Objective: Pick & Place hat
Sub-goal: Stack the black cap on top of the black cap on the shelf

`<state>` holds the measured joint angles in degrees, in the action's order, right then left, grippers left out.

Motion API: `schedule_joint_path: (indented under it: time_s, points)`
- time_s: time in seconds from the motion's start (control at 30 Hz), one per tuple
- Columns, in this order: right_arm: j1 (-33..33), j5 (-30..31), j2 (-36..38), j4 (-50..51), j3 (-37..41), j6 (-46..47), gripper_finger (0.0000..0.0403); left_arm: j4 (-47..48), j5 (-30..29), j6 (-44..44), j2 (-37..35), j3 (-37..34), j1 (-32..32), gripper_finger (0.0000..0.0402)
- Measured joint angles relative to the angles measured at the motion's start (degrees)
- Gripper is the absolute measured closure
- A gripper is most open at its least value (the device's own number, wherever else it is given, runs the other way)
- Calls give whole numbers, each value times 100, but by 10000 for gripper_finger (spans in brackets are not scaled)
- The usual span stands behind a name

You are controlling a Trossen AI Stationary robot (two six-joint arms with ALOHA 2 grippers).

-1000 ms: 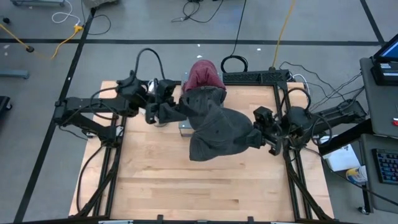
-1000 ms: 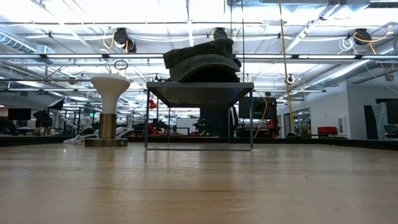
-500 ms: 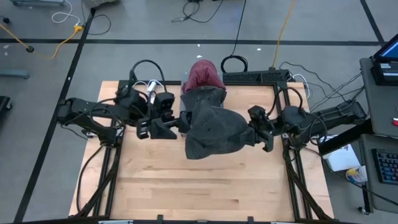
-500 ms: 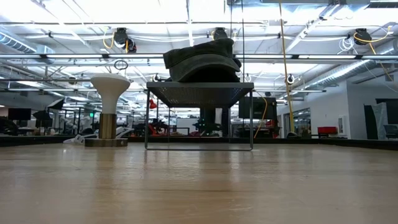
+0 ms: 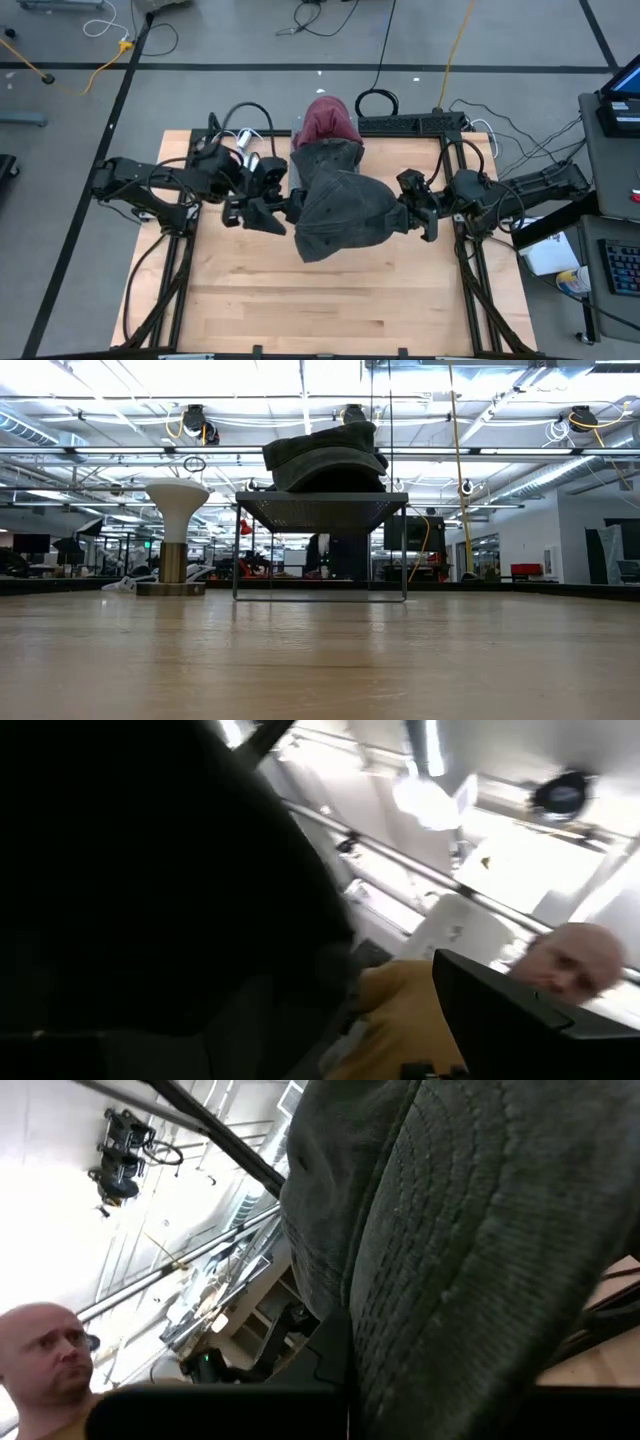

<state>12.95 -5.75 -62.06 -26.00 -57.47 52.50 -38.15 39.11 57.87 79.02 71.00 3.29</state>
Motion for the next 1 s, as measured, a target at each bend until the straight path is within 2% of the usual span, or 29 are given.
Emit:
schedule_joint_path:
  time_s: [0.13, 0.33, 0.47, 0.77, 0.8, 1.0]
  points:
    - [0, 142, 0, 10, 0, 169, 395, 454, -163, -297, 2, 0, 0, 124]
    - [0, 123, 0, 42, 0, 163, 395, 492, -253, -390, 2, 0, -35, 133]
    - [0, 114, 0, 145, 0, 188, 395, 492, -264, -353, 2, 0, -93, 181]
    - [0, 115, 0, 188, 0, 189, 395, 484, 53, -219, 0, 0, -183, 337]
    - [0, 115, 1, 188, 0, 189, 395, 459, 134, -203, -1, 0, -187, 347]
    - [2, 102, 0, 184, 0, 189, 393, 372, 265, 15, -28, 0, -188, 348]
